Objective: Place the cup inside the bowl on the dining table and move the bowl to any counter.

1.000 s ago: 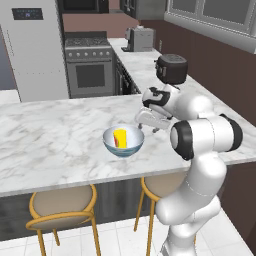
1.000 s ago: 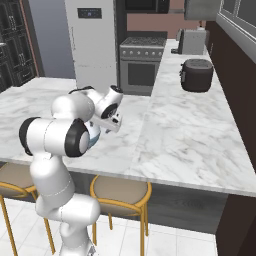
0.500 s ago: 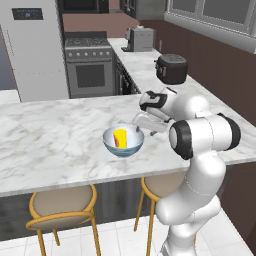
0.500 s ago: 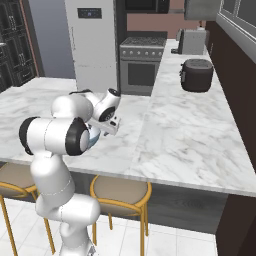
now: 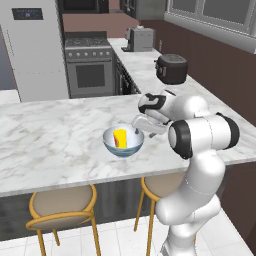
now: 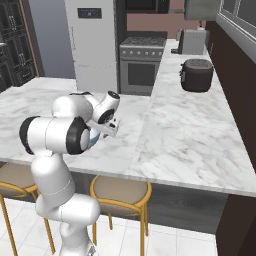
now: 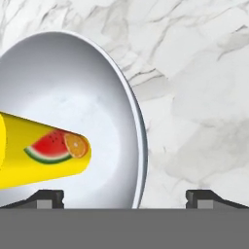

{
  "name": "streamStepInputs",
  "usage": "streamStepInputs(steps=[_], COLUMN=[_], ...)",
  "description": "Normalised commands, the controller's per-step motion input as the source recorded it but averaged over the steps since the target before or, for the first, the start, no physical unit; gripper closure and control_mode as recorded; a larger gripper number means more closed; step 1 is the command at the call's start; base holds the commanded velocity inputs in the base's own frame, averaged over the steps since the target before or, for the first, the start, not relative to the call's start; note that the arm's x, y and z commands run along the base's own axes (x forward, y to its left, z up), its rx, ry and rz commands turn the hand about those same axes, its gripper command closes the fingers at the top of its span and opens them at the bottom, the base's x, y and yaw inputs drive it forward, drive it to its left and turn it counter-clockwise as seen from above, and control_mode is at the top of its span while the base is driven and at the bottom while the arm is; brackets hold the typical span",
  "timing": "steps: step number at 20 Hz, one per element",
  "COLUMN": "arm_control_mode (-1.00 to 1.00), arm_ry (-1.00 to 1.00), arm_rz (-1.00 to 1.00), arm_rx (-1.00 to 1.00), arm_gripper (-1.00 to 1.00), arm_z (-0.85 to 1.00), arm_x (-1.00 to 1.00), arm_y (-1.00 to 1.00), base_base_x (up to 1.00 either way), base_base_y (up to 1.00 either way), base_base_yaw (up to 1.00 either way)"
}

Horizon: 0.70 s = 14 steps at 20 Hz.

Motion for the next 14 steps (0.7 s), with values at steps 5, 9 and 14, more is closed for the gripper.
streamStepInputs(steps=[5,9,14], arm_control_mode=[-1.0,-1.0,-1.0], arm_ry=[0.01,0.01,0.02], arm_rz=[0.0,0.0,0.0], arm_rx=[0.0,0.0,0.0], arm_gripper=[-1.0,-1.0,-1.0], arm_z=[-0.11,-0.15,-0.22], arm_x=[0.0,0.0,0.07], arm_y=[0.02,0.06,0.08], base_base_x=[0.0,0.0,0.0], base_base_y=[0.0,0.0,0.0], base_base_yaw=[0.0,0.0,0.0])
